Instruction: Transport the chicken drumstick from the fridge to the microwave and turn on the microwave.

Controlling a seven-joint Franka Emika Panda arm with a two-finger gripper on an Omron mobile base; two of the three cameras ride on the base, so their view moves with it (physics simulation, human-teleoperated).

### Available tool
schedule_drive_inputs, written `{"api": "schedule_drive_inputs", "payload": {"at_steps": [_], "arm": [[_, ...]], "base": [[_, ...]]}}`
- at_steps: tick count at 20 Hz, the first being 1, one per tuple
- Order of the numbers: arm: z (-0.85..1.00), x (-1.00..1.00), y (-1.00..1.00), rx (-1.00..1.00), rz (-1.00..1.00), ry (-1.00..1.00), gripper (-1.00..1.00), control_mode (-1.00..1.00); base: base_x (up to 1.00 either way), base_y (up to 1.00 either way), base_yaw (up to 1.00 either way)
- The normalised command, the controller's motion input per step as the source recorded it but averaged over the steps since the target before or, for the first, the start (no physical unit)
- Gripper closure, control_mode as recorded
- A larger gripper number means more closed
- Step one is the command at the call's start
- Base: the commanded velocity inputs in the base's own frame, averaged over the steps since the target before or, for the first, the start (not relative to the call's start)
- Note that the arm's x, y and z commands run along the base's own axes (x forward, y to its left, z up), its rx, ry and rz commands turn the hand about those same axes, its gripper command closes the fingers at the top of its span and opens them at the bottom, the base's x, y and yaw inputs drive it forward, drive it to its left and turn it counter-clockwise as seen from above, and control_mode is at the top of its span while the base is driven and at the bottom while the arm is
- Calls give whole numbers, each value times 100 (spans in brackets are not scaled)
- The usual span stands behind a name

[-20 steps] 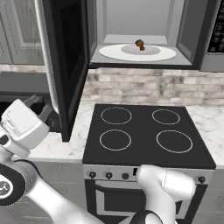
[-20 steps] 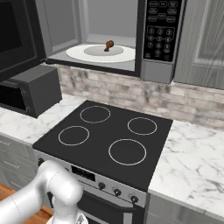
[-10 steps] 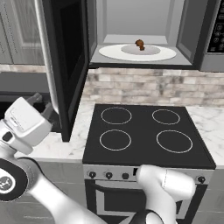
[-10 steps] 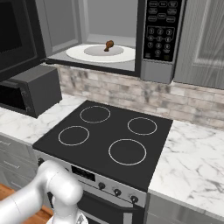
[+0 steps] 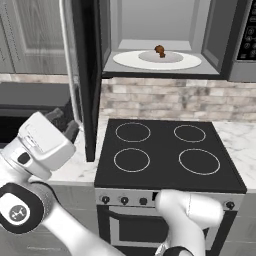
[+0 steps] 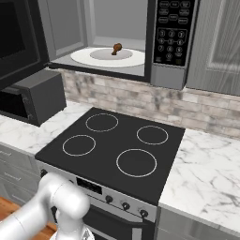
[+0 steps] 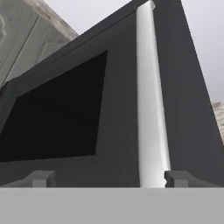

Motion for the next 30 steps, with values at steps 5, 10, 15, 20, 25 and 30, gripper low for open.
{"api": "schedule_drive_inputs", "payload": {"at_steps": [5, 10, 15, 20, 25, 30], "arm": [[3, -40, -59, 3, 1, 0, -100, -100], [1, -32, -65, 4, 5, 0, -100, -100], [0, -17, -60, 4, 10, 0, -100, -100], [0, 0, -50, 6, 13, 0, -100, -100], [0, 0, -43, 4, 11, 0, -100, -100], [0, 0, -55, 2, 2, 0, -100, -100]], "base": [[0, 0, 0], [0, 0, 0], [0, 0, 0], [0, 0, 0], [0, 0, 0], [0, 0, 0]]}}
